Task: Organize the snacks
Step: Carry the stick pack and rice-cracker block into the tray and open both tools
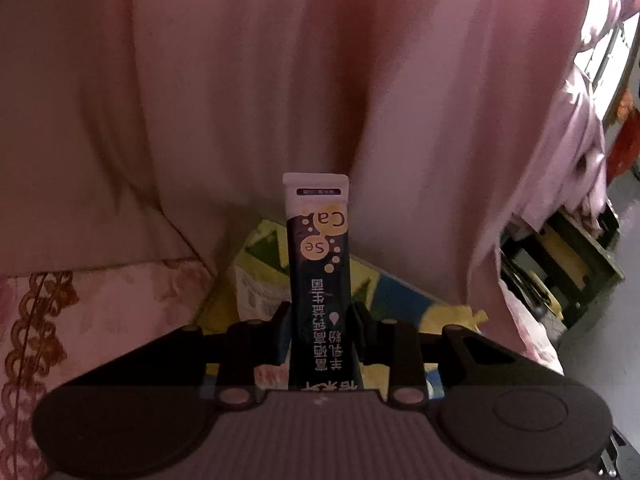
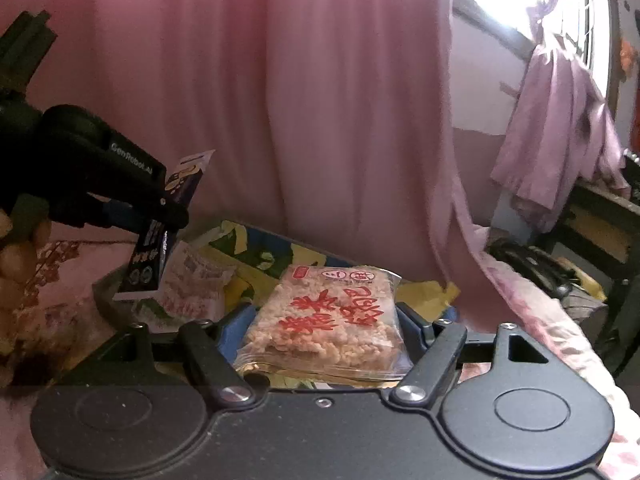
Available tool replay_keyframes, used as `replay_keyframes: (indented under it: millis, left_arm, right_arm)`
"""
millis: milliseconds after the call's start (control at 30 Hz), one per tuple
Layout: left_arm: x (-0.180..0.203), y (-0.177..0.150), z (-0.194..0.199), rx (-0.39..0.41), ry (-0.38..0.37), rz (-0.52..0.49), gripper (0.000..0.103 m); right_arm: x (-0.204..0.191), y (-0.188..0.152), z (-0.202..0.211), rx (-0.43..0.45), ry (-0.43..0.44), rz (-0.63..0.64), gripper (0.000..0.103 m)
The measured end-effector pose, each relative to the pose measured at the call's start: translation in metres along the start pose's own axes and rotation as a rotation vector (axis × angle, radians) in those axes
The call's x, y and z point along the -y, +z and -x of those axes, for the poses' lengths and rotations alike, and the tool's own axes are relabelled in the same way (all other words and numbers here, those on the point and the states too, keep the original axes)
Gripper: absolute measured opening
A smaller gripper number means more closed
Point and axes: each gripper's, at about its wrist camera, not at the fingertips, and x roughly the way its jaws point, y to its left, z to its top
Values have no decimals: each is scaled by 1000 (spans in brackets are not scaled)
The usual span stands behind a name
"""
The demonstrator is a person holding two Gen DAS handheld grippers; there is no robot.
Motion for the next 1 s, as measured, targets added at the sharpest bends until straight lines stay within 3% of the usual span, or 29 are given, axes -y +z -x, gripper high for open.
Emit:
replay_keyframes:
  millis: [233,567,933,1000]
  left_arm:
    - [-12,-13,-28,-7,-8,-4,34]
    - [-14,-29,-55,-101,-11,12,34]
    - [-12,-28,-60,-120,17,-2,38]
    - [-11,-27,-60,-127,22,-6,40]
  right_arm:
    - [1,2,-48,-89,21,-101,76]
    - [5,-17,-82,-217,34,-183,76]
    - [12,-24,-89,-234,21,-199,78]
    - [15,-24,-89,-232,24,-210,83]
